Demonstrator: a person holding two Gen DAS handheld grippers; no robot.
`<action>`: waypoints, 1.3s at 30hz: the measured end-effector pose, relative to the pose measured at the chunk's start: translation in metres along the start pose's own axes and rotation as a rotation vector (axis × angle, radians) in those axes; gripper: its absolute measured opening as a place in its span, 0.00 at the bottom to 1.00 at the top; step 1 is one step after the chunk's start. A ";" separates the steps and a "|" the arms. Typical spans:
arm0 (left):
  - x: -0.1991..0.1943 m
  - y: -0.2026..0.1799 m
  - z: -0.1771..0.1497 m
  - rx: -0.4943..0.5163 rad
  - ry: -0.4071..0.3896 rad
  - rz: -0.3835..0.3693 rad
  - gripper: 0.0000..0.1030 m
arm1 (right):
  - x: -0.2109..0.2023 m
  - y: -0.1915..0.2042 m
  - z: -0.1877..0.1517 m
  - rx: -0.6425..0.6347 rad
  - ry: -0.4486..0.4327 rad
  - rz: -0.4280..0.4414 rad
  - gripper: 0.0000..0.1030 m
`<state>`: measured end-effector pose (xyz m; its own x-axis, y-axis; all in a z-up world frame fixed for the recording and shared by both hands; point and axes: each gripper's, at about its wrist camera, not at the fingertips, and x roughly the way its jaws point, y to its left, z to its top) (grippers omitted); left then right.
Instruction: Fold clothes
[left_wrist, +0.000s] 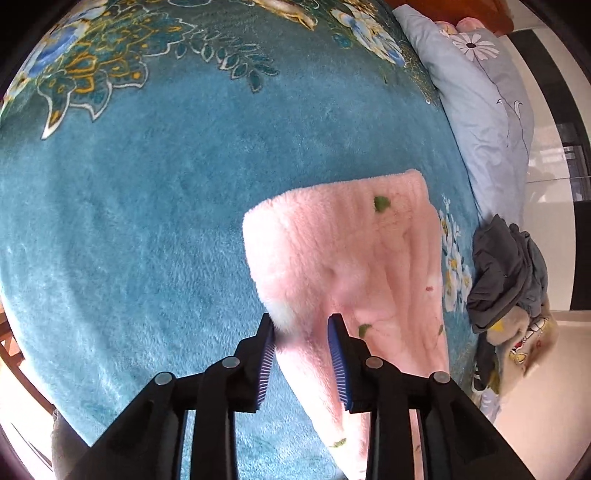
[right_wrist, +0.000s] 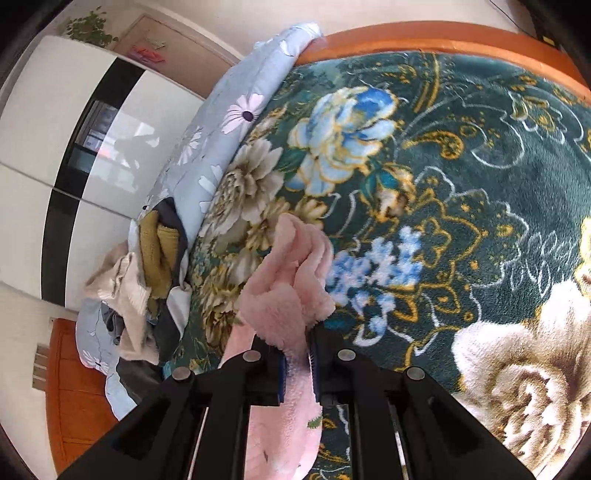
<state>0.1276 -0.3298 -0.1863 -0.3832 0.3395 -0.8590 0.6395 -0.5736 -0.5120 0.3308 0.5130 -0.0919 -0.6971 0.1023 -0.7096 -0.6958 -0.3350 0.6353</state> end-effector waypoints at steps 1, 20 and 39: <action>-0.005 0.003 -0.003 -0.003 0.005 -0.008 0.42 | -0.005 0.014 -0.004 -0.039 -0.007 0.015 0.10; -0.090 0.038 -0.033 -0.001 -0.031 -0.192 0.50 | 0.058 0.212 -0.245 -0.596 0.311 0.254 0.11; -0.021 0.033 -0.038 -0.016 0.063 -0.137 0.50 | 0.098 0.213 -0.364 -1.074 0.380 0.086 0.14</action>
<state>0.1823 -0.3278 -0.1852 -0.4253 0.4608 -0.7790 0.5949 -0.5064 -0.6243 0.1776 0.1106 -0.1368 -0.5106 -0.1889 -0.8388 -0.0132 -0.9737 0.2273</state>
